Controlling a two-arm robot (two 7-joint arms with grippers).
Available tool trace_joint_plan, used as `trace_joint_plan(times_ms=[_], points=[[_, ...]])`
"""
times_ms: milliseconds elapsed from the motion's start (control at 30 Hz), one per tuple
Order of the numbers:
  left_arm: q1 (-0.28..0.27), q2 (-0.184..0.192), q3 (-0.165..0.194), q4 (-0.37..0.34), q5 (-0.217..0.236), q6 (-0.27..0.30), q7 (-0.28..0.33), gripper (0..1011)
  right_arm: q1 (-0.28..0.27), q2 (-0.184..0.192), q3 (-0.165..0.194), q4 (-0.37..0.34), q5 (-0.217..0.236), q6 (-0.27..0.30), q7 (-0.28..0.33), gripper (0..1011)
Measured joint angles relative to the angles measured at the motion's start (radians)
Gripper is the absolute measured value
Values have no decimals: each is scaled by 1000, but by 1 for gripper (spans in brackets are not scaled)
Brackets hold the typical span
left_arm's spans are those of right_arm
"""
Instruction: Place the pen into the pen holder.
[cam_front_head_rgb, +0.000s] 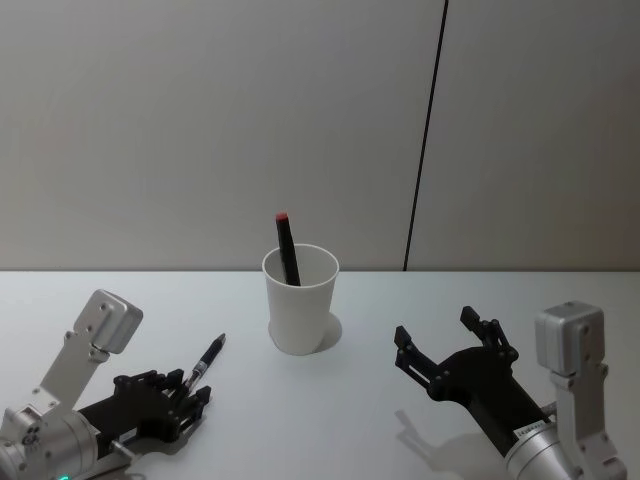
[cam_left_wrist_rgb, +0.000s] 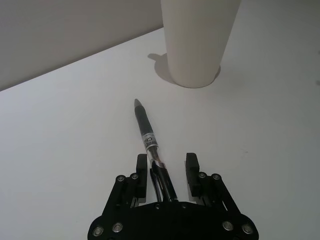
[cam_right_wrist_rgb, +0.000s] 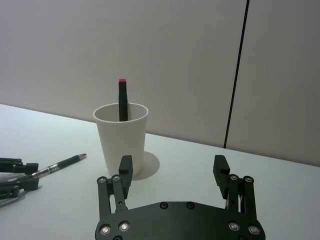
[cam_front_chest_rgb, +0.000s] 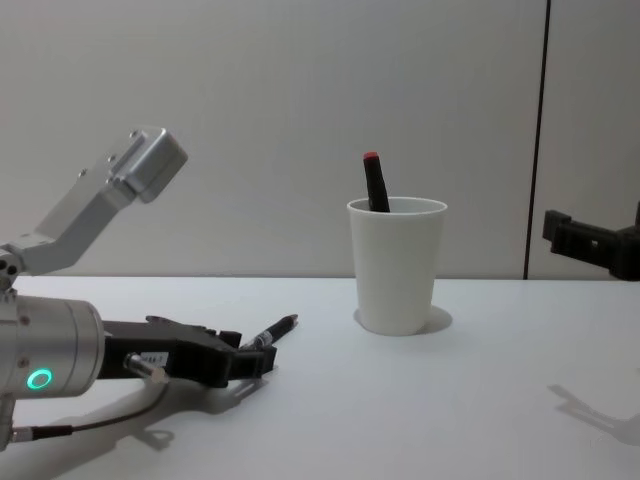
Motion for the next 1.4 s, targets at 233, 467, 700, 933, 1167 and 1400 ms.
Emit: trace_joint_plan(times_ms=[233, 467, 700, 933, 1167, 1400], points=[[0, 0, 0, 0, 0, 0, 0, 439, 0, 0, 0, 0, 0, 0, 0, 1001], [0, 0, 0, 0, 0, 0, 0, 389, 0, 0, 0, 0, 0, 0, 0, 1001], [0, 0, 0, 0, 0, 0, 0, 342, 0, 0, 0, 0, 0, 0, 0, 1001], [0, 0, 0, 0, 0, 0, 0, 297, 0, 0, 0, 0, 0, 0, 0, 1001], [0, 0, 0, 0, 0, 0, 0, 249, 0, 0, 0, 0, 0, 0, 0, 1001], [0, 0, 0, 0, 0, 0, 0, 212, 0, 0, 0, 0, 0, 0, 0, 1001]])
